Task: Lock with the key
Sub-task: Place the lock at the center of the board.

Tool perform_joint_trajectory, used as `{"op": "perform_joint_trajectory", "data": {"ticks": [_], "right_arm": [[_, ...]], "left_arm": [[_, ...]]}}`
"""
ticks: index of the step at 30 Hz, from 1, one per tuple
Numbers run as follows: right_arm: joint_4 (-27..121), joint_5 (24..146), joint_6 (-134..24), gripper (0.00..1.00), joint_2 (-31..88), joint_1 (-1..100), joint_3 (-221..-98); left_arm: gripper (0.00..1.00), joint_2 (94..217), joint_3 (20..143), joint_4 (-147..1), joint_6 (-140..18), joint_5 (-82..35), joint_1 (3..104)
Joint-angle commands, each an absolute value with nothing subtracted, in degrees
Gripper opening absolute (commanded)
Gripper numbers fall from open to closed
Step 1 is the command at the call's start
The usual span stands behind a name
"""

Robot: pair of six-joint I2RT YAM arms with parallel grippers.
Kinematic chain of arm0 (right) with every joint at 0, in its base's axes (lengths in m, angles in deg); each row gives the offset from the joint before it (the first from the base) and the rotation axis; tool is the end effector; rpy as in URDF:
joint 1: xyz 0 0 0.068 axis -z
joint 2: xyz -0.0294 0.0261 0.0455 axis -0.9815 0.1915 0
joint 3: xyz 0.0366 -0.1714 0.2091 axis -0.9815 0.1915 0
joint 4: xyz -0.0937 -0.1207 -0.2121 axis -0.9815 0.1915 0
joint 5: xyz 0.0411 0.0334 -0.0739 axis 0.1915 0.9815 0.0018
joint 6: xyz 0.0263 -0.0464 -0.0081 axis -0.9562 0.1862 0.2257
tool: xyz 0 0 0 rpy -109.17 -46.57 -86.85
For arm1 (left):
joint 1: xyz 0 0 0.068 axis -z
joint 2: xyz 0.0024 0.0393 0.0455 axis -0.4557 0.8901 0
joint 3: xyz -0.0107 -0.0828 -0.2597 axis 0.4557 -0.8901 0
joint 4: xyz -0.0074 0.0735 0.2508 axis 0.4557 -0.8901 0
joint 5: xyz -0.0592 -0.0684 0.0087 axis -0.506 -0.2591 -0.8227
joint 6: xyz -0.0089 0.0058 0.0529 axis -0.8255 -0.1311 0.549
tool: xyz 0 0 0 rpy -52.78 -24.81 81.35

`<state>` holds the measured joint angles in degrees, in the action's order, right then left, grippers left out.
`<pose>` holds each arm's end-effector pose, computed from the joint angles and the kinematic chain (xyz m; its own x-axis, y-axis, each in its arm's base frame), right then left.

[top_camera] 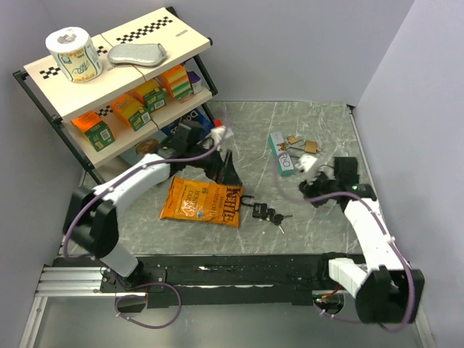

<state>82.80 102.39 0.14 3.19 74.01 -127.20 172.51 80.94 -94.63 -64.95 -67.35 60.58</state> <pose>0.1908 0.0319 0.2571 -0.2267 -0.6979 -0.6793 -0.7991 0.5321 -0.2800 0.2809 -0.2196 0.2808 -0.7464 0.3007 -0.5937 0.6636 0.2683 -0.6983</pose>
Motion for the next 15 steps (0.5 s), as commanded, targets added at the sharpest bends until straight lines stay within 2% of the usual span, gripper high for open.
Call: {"op": "perform_joint_trajectory", "data": {"ticks": [1, 6, 15], "right_arm": [[85.21, 101.67, -8.04, 0.08, 9.40, 88.43, -126.96], [80.82, 98.05, -15.59, 0.08, 19.24, 95.56, -128.62], [73.34, 92.17, -21.41, 0.08, 32.18, 101.11, -132.49]], "left_arm": [[0.96, 161.97, 80.50, -88.08, -60.52, -50.49, 58.31], [0.96, 152.39, 72.69, -75.68, -65.07, -35.55, 57.52], [0.96, 149.75, 68.29, -74.45, -64.38, -37.53, 57.52]]}}
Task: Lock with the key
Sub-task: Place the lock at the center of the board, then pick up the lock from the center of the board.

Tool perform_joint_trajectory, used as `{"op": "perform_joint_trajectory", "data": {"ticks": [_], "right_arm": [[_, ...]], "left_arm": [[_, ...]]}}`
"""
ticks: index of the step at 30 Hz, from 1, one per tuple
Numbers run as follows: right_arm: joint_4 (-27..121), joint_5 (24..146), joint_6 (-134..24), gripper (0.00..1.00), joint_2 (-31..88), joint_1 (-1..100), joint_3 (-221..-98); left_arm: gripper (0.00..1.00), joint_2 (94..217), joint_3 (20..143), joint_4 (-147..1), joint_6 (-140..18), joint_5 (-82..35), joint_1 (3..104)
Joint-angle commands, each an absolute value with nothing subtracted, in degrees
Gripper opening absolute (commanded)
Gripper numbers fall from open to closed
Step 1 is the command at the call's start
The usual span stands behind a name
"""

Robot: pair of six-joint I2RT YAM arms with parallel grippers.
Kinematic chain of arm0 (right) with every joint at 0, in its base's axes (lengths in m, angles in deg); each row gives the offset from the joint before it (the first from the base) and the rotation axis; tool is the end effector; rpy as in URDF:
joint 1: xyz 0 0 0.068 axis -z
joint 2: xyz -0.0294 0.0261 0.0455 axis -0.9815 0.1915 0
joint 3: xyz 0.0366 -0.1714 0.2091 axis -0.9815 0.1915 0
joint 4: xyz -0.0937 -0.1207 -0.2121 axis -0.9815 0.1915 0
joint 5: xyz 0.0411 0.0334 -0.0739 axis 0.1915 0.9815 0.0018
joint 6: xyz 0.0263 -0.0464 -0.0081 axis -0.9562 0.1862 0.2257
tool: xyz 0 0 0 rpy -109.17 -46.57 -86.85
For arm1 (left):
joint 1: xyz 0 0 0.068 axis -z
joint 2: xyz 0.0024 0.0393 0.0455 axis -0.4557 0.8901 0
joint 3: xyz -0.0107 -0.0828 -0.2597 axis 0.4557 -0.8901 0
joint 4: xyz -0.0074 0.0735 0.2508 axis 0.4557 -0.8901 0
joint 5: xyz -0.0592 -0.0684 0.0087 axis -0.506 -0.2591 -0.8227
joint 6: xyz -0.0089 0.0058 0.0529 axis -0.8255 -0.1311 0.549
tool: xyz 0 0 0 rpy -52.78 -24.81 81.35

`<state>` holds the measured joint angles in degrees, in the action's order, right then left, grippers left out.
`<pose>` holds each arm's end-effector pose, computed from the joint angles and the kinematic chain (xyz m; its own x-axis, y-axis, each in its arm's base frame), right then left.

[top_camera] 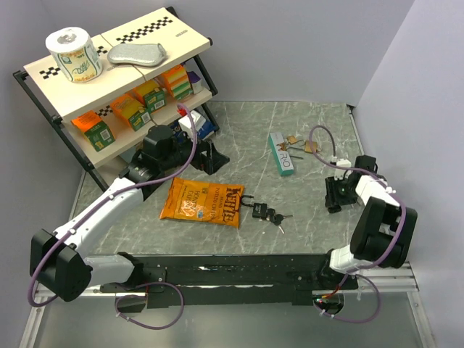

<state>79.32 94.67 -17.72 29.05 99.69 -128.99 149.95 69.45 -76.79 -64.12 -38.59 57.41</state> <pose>0.2388 -0.0788 0.1759 -0.8734 -0.1877 -0.4494 -0.2415 0.9682 0.0650 0.2406 -0.1571 0.3548 -0.3721 -0.0469 -0.9270 0.7304 0.6015 -0.3237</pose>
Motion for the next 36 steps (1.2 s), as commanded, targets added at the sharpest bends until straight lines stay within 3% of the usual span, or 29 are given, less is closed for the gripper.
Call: {"op": "perform_joint_trajectory", "data": {"ticks": [1, 7, 13, 14, 18, 24, 31, 36], "right_arm": [[71.94, 91.99, -21.50, 0.08, 32.62, 101.45, -132.66], [70.53, 92.51, -22.20, 0.12, 36.14, 102.07, -135.12], [73.59, 94.35, -22.29, 0.44, 38.96, 101.99, -138.20], [74.12, 94.62, -22.03, 0.56, 38.87, 101.99, -138.55], [76.40, 97.51, -21.76, 0.81, 35.71, 101.99, -139.60], [81.06, 107.87, -15.89, 0.92, 27.20, 98.83, -140.49], [78.98, 112.91, -6.47, 0.95, 15.42, 79.78, -132.50], [74.22, 110.54, -5.68, 0.97, 16.45, 63.33, -129.24]], "left_arm": [[0.96, 149.31, 66.89, -73.66, -64.90, -37.80, 57.52], [0.96, 148.42, 64.86, -72.68, -64.99, -37.45, 57.43], [0.96, 149.48, 65.38, -73.64, -63.94, -39.81, 57.43], [0.96, 149.74, 65.82, -74.95, -63.42, -40.52, 57.52], [0.96, 150.80, 68.27, -79.35, -59.39, -42.54, 57.43], [0.96, 150.62, 68.02, -81.30, -57.70, -49.12, 56.82], [0.96, 150.36, 66.17, -81.73, -61.30, -56.86, 52.87], [0.97, 150.10, 65.82, -82.70, -62.62, -59.51, 50.75]]}}
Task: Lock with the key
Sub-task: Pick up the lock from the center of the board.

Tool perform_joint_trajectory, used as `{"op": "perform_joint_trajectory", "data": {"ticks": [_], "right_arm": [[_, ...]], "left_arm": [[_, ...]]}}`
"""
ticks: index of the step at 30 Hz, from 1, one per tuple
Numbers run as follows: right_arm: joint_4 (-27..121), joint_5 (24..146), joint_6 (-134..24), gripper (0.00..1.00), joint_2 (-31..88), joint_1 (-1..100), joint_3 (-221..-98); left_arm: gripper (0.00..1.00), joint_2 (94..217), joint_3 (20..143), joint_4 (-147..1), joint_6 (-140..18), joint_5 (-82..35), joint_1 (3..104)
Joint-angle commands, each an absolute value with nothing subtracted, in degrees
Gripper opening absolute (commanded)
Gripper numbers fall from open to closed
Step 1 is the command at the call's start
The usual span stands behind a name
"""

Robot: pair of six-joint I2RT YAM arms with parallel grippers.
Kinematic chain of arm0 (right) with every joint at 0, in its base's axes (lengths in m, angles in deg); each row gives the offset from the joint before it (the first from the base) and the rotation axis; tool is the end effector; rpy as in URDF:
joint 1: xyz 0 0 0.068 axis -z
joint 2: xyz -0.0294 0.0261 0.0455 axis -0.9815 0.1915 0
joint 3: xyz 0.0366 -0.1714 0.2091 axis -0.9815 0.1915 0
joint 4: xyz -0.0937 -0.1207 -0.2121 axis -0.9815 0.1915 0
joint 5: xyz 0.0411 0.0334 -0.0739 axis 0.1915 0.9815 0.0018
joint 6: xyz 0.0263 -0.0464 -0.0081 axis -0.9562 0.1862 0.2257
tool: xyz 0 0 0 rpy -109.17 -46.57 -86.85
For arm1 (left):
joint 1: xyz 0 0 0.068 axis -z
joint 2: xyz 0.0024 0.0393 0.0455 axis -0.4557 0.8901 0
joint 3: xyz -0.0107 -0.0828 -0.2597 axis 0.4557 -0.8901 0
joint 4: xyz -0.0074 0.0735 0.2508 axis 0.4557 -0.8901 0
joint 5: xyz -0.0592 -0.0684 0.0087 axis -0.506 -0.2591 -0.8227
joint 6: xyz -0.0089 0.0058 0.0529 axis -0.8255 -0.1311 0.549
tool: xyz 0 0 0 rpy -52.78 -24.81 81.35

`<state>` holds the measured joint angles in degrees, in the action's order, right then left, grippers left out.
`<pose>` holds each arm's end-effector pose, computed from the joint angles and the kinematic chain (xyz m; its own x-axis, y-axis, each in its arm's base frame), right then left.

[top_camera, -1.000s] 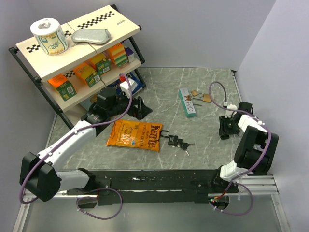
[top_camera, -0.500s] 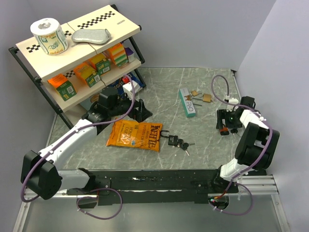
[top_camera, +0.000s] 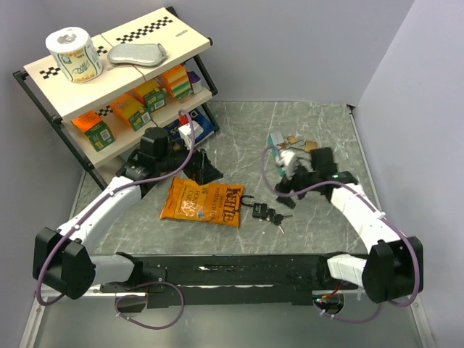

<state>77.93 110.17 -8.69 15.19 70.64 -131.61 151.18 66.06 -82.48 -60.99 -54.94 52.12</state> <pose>0.2293 0.0533 0.2486 -0.3030 -0.5834 -0.7535 -0.8468 0.5275 -0.0679 0.2460 -0.1401 0.3200 -0.5052 0.0700 -0.8601 0.7786 0.4669 -0.4193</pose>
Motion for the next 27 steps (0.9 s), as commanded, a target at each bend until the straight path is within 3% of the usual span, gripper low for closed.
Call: {"op": "perform_joint_trajectory", "data": {"ticks": [1, 15, 27], "right_arm": [[74.21, 110.36, -4.98, 0.97, 18.55, 61.40, -129.41], [72.55, 105.26, -3.66, 0.97, 35.88, 51.28, -135.57], [70.09, 102.89, 0.39, 0.80, 38.69, 49.43, -132.23]], "left_arm": [[0.97, 150.09, 65.65, -82.96, -62.62, -60.03, 50.23], [0.99, 150.71, 65.03, -82.88, -62.36, -59.51, 48.38], [0.96, 150.62, 63.80, -80.86, -65.43, -58.11, 46.27]]}}
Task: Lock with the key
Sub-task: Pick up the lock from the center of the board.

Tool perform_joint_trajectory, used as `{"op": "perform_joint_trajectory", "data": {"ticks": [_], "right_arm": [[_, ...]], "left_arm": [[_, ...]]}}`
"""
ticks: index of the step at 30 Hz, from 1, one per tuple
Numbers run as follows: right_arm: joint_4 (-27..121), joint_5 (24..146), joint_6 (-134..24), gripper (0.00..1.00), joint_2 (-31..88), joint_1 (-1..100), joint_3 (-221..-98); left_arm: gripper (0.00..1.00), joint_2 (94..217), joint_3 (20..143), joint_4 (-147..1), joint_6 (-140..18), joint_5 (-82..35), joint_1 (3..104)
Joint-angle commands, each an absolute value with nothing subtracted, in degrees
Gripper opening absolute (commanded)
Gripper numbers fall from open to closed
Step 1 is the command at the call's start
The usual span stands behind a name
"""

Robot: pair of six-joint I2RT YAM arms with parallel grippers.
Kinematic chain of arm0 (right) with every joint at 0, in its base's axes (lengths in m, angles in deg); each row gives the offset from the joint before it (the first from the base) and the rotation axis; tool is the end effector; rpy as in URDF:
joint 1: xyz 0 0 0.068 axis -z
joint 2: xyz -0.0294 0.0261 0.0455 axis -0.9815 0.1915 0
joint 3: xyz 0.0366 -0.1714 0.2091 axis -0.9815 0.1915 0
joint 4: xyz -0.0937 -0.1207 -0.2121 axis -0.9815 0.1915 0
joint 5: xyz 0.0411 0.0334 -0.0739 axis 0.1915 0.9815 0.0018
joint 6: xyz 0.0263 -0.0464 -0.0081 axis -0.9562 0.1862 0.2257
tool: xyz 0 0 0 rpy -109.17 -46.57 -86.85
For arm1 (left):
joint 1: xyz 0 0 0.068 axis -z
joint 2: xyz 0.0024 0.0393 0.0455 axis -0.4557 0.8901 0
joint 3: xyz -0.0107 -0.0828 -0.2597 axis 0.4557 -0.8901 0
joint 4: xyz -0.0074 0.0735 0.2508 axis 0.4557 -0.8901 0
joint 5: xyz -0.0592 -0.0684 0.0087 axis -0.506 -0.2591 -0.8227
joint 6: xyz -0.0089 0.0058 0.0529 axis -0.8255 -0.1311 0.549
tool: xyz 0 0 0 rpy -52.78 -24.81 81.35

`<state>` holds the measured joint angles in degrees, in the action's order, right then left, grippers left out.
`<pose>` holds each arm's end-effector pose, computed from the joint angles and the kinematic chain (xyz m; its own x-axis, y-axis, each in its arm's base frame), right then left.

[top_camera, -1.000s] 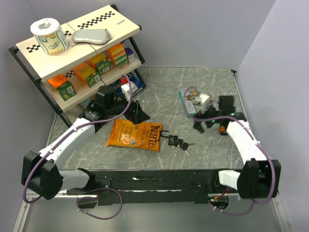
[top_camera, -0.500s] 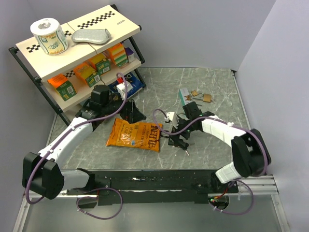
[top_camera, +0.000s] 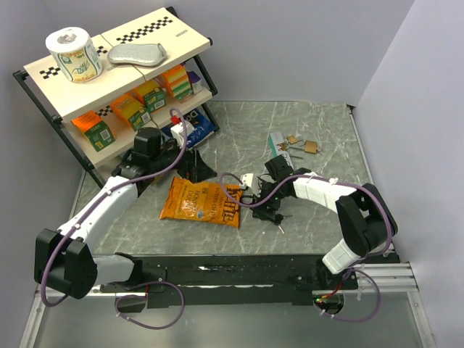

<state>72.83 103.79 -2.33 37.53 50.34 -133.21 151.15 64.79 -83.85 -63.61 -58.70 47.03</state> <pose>0.2428 0.1508 0.1654 -0.1433 -0.8091 -0.5699 -0.9856 0.1686 0.0085 0.2535 -0.1181 0.3109 -0.5844 0.0268 -0.8110 0.7160 0.4874 -0.4998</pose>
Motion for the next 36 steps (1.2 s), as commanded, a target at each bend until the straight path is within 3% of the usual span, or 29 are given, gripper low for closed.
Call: {"op": "perform_joint_trajectory", "data": {"ticks": [1, 8, 11, 17, 22, 29, 36], "right_arm": [[69.91, 102.45, 0.56, 0.79, 38.69, 49.25, -131.88], [69.03, 100.16, 0.39, 0.81, 38.69, 46.88, -131.79], [68.41, 99.11, 0.13, 0.77, 38.78, 46.09, -131.61], [70.86, 101.99, -2.86, 0.29, 37.03, 46.35, -132.48], [79.55, 109.02, -6.20, 0.00, 32.37, 47.67, -137.75], [92.20, 121.42, -10.42, 0.00, 24.82, 52.41, -146.28], [99.25, 130.91, -14.29, 0.00, 23.84, 57.06, -152.17]], "left_arm": [[0.95, 150.62, 63.80, -80.77, -65.69, -57.76, 46.18], [0.92, 150.88, 62.74, -79.28, -67.98, -57.14, 45.39], [0.91, 150.88, 62.57, -79.10, -68.42, -56.96, 45.22], [0.88, 150.71, 62.31, -78.40, -70.53, -58.36, 43.64], [0.86, 147.47, 58.79, -70.58, -71.77, -61.62, 42.75], [0.86, 144.73, 57.47, -67.59, -64.74, -60.29, 41.44], [0.80, 144.56, 58.87, -74.86, -34.93, -66.72, 44.33]]}}
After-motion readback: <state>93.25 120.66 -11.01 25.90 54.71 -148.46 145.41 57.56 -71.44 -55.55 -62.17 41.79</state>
